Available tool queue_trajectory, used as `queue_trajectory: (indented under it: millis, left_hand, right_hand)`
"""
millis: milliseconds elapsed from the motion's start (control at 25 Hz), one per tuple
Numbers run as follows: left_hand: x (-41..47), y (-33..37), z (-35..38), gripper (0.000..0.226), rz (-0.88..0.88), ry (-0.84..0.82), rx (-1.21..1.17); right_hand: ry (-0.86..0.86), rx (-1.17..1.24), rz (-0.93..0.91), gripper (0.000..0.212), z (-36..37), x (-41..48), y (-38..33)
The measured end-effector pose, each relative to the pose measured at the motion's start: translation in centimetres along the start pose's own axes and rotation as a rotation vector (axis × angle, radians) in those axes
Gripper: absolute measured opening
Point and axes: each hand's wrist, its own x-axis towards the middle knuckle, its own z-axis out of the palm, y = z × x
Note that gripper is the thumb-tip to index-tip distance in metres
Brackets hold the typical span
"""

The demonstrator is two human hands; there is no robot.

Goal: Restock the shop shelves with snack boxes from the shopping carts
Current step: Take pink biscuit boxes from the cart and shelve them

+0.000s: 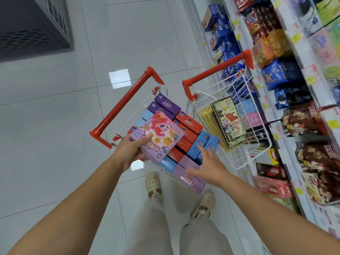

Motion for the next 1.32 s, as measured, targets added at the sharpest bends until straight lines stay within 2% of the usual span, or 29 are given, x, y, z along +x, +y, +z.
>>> queue_trajectory:
  millis: [40,120,240,360,440,560,680,840,920,1040,1080,1200,1320]
  left_hand:
    - [-0.2,-0.2,0.1,0.033,0.005,-0.003,0.002]
    - [-0.3,-0.6,0.4,0.036,0.024,-0.020,0.035]
    - [-0.5,-1.1,0.6,0.039,0.042,-0.032,0.088]
    - [-0.6,-1.5,0.5,0.035,0.069,-0.022,0.128]
    - [-1.0,-1.4,0.4,0.040,0.098,-0.012,0.166]
    - [-1.7,-0.5,0.8,0.054,0.149,0.004,0.219]
    - [-3.8,1.5,3.6,0.046,0.225,-0.034,0.266]
    - [-7.4,2.6,11.3,0.033,0.331,-0.164,0.298]
    - [-9.8,1.9,16.5,0.026,0.306,-0.244,0.283]
    - [-12.9,-1.0,24.4,0.035,0.253,-0.389,0.301]
    - [-14.0,-2.0,27.0,0.035,0.240,-0.425,0.298]
    - [-17.6,-5.1,33.6,0.041,0.221,-0.517,0.289]
    - [-20.9,-7.1,38.5,0.062,0.212,-0.579,0.291]
  right_hand:
    - [-0.022,-0.158,-0.015,0.123,1.7,-1.1,0.8]
    - [0.005,-0.304,-0.020,0.134,4.5,-2.1,1.6]
    - [0.111,-0.275,0.008,0.132,6.5,-1.5,2.5]
    - [0.189,-0.109,-0.007,0.118,6.3,-0.9,3.8]
    - [0.224,0.020,-0.034,0.108,5.0,-1.6,5.0]
    - [0.213,0.384,-0.007,0.097,1.8,-4.8,8.2]
    - [0.220,0.819,0.026,0.086,-2.6,-9.6,12.7]
    - [0.268,1.303,-0.116,0.095,-7.5,-16.4,17.5]
    - [0.255,1.409,-0.241,0.094,-9.0,-19.4,19.2]
    - [0.263,1.520,-0.368,0.084,-10.3,-23.1,22.5]
    - [0.291,1.555,-0.356,0.076,-10.7,-24.1,23.7]
    - [0.376,1.678,-0.260,0.034,-11.2,-27.4,27.0]
    - [0.417,1.757,-0.221,0.038,-11.6,-29.8,29.8]
